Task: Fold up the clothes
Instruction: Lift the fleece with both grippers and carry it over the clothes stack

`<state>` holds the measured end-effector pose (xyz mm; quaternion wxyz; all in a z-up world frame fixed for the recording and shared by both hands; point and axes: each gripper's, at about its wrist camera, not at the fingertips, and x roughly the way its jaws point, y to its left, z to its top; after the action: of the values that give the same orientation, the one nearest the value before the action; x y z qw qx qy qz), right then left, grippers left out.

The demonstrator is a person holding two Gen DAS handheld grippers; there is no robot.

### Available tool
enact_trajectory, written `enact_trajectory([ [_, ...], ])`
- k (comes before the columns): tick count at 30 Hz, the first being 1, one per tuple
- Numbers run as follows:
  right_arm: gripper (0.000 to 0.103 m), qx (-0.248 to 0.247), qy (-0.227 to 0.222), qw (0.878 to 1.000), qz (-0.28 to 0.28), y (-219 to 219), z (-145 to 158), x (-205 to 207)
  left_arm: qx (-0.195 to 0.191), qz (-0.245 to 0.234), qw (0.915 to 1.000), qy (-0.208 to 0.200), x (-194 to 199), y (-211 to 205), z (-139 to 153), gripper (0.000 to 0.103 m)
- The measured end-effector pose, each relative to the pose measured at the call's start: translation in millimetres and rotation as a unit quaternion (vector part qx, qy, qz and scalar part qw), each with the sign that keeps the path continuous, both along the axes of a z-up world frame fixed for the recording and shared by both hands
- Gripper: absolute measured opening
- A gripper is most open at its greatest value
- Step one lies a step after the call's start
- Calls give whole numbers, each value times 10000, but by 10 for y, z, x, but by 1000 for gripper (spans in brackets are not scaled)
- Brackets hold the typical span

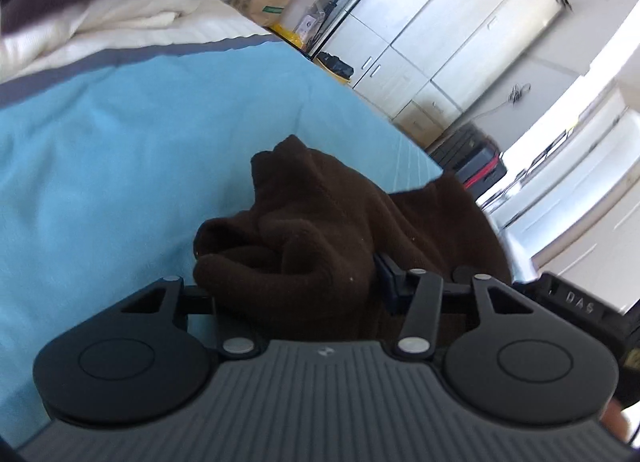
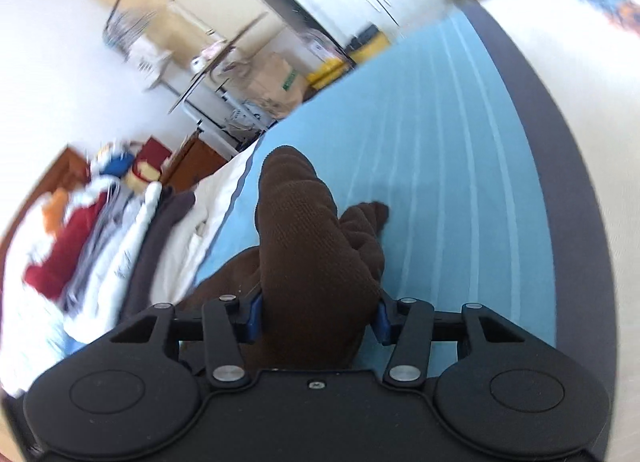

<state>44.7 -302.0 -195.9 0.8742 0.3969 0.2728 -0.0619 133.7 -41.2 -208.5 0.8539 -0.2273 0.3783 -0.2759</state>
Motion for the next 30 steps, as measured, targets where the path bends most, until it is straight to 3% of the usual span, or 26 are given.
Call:
enact_trajectory([
  [4, 73, 931, 178, 9948, -375, -361, -188, -186, -473, 69, 9979, 427, 71, 143, -87, 60],
  [7, 76, 1748, -154, 9820, -694, -578, -411, -293, -707, 157, 9948, 709, 173, 189, -166, 70],
  [9, 76, 1999, -332, 9765, -740, -627, -507, -286, -765, 155, 9935, 830, 244, 173, -246, 81],
  [11, 71, 1582, -245, 9861, -442, -535, -459, -161, -850, 63, 9928, 839, 289, 144, -315, 80],
  [13, 56, 714, -134, 9972, -154, -362, -355, -61, -1023, -36, 9916, 786, 286, 124, -326, 51],
  [15, 49, 119, -263, 9996, -39, -226, -253, -76, -944, -33, 9935, 642, 243, 117, -261, 41],
  [18, 44, -353, -388, 9986, 108, -104, -86, -151, -542, -112, 9982, 250, 158, 73, -92, 38],
  [23, 42, -1161, -435, 9919, 267, 119, 158, -289, -317, -238, 9990, -205, -35, 96, 137, 37],
  [27, 42, -1746, -633, 9815, 477, 243, 474, -396, -303, -212, 9970, -686, -203, 222, 373, 37],
  [30, 41, -1781, -1058, 9758, 706, 327, 776, -335, -472, 18, 9944, -945, -270, 421, 585, 37],
])
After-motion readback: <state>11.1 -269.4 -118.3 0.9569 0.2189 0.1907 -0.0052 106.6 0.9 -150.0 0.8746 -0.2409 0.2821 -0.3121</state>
